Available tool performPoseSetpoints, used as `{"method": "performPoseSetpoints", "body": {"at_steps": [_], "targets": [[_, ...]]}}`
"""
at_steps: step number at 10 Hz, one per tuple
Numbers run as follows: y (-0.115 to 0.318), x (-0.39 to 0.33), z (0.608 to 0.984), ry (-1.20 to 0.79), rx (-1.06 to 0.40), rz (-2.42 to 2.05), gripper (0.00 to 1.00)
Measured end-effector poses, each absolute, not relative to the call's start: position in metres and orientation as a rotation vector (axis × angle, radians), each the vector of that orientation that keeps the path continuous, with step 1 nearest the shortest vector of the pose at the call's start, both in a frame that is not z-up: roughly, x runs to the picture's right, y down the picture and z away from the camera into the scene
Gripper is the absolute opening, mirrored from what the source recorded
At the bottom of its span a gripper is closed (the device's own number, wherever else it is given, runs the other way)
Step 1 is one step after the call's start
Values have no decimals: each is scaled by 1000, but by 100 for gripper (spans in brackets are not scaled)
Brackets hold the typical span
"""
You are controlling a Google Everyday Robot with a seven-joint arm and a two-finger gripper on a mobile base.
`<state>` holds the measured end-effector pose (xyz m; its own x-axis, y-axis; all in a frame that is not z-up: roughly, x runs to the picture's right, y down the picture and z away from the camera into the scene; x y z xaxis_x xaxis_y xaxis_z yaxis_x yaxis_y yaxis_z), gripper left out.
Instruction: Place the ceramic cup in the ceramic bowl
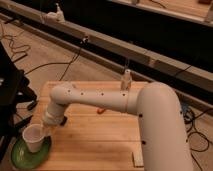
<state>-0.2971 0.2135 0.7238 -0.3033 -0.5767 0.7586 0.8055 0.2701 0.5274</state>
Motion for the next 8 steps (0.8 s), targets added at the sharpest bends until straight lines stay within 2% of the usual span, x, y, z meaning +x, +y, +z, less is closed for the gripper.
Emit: {"method": "performPoseSetpoints", "body": {"at_steps": [1,8], "targets": [[212,-298,722,-1269,-241,-1397,70],[189,-306,697,-1268,-158,-1411,70]]}}
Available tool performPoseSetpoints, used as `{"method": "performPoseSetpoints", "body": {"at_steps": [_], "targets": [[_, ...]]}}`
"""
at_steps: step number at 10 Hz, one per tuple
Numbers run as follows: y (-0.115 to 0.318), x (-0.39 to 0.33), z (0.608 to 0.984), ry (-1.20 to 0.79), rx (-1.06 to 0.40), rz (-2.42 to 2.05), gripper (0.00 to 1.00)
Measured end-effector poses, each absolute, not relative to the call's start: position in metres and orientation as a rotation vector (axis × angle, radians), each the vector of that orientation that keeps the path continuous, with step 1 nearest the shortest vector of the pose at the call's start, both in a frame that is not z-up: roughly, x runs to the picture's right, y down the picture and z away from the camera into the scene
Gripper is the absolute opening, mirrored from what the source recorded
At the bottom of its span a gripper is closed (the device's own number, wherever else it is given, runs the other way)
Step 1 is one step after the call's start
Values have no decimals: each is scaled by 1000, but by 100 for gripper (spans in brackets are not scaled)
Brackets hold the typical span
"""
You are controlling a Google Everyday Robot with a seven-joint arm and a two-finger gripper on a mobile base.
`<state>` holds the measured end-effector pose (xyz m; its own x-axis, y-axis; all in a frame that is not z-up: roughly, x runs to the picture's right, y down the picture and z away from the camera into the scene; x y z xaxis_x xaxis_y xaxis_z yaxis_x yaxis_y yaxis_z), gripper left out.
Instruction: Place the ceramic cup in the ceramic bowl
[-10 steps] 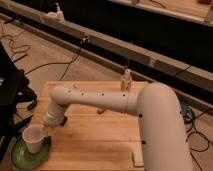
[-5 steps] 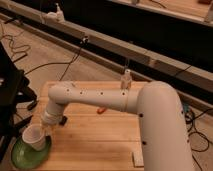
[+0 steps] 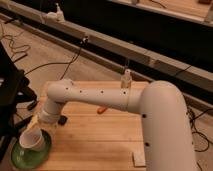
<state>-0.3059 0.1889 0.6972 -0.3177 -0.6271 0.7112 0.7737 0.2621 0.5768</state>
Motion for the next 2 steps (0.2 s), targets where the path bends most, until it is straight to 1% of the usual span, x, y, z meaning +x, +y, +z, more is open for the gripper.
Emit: {"method": "performPoseSetpoints", "body": {"at_steps": [2], "targets": [[170,-299,691,-1242,-112,-1399,70]]}}
